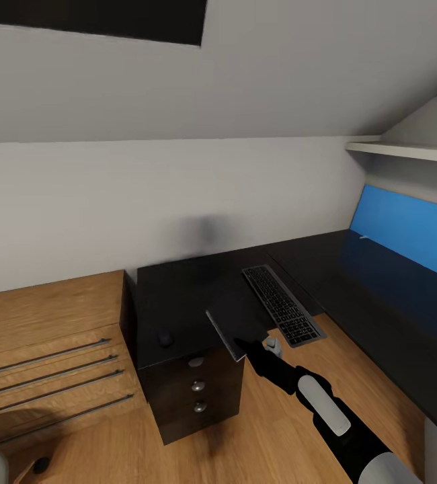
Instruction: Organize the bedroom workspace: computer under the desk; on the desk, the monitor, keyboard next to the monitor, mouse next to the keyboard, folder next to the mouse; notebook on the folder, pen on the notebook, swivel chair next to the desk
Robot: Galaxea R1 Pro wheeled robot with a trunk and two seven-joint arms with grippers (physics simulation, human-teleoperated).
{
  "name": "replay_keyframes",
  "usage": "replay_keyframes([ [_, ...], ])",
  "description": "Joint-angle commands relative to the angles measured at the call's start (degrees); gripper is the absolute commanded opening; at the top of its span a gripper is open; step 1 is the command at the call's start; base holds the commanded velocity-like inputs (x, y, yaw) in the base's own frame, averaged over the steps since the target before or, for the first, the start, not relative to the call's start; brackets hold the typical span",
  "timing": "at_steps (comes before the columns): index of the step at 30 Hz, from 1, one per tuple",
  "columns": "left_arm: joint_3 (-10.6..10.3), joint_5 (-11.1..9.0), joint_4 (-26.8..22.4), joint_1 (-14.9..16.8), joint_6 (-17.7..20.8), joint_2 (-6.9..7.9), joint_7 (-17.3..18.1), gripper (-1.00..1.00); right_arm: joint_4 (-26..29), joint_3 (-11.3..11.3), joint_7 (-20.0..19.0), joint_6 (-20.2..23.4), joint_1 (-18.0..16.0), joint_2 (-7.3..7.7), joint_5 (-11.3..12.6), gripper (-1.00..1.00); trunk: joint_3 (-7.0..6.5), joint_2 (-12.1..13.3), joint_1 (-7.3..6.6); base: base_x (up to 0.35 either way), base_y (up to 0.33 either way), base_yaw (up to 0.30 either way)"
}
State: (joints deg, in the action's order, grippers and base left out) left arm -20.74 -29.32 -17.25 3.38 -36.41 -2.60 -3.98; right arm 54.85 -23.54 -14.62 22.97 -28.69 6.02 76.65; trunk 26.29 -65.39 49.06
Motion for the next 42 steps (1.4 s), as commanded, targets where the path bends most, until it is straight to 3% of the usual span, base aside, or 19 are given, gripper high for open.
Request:
replay_keyframes([
  [1, -0.5, -0.2, 0.0, 0.0, -0.2, 0.03, -0.4, 1.0, 0.0, -0.1, -0.1, 0.1, 0.0, 0.05, 0.3, -1.0, 0.06, 0.0, 0.0, 0.0, 0.0, 0.0],
  [42, -0.5, -0.2, 0.0, 0.0, -0.2, -0.03, -0.4, 1.0, -1.1, 0.0, 1.3, -0.2, 0.0, -0.04, 0.5, -1.0, 0.06, 0.0, 0.0, 0.032, 0.028, 0.0],
])
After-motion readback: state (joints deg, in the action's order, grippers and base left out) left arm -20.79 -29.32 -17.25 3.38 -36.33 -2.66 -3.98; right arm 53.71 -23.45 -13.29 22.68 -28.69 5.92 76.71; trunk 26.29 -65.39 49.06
